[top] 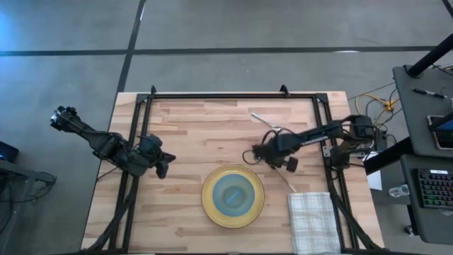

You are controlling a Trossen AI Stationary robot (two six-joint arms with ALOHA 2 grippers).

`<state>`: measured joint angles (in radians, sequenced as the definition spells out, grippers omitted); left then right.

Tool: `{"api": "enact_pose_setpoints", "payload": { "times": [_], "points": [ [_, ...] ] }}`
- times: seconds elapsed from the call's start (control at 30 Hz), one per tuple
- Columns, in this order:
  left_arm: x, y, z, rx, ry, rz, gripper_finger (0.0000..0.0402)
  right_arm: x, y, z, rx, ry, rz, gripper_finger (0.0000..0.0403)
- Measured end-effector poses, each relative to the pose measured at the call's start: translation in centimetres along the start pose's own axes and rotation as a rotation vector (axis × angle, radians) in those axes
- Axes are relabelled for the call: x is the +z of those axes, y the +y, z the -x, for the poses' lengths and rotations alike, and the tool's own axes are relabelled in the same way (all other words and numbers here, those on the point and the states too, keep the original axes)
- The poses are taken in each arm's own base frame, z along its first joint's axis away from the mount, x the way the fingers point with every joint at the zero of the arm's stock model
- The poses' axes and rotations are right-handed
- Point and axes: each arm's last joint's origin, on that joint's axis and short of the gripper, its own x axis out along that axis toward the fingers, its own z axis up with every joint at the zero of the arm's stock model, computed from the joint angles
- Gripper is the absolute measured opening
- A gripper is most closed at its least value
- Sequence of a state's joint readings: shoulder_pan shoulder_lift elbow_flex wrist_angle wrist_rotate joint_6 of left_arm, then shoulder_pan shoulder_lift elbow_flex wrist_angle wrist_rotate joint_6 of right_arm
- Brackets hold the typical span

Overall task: Set table place
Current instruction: Move the silver fork to the right side of the yellow plate on the table

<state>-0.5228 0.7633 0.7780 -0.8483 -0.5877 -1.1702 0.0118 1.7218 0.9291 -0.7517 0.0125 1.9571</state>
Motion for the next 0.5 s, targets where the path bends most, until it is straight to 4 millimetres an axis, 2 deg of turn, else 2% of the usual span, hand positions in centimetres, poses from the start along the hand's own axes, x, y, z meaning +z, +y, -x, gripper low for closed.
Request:
{"api": "enact_pose_setpoints", "payload": {
  "times": [0.33,0.5],
  "points": [
    [0.1,0.5,0.5,-0.007,0.007,-0.007,0.0000,-5.1,-2.2,0.1,0.096,-0.038,-0.175,0.0009],
    [0.2,0.6,0.7,-0.016,0.011,-0.044,0.0000,-6.3,-1.8,0.3,0.133,-0.027,-0.170,0.0009]
  ]
}}
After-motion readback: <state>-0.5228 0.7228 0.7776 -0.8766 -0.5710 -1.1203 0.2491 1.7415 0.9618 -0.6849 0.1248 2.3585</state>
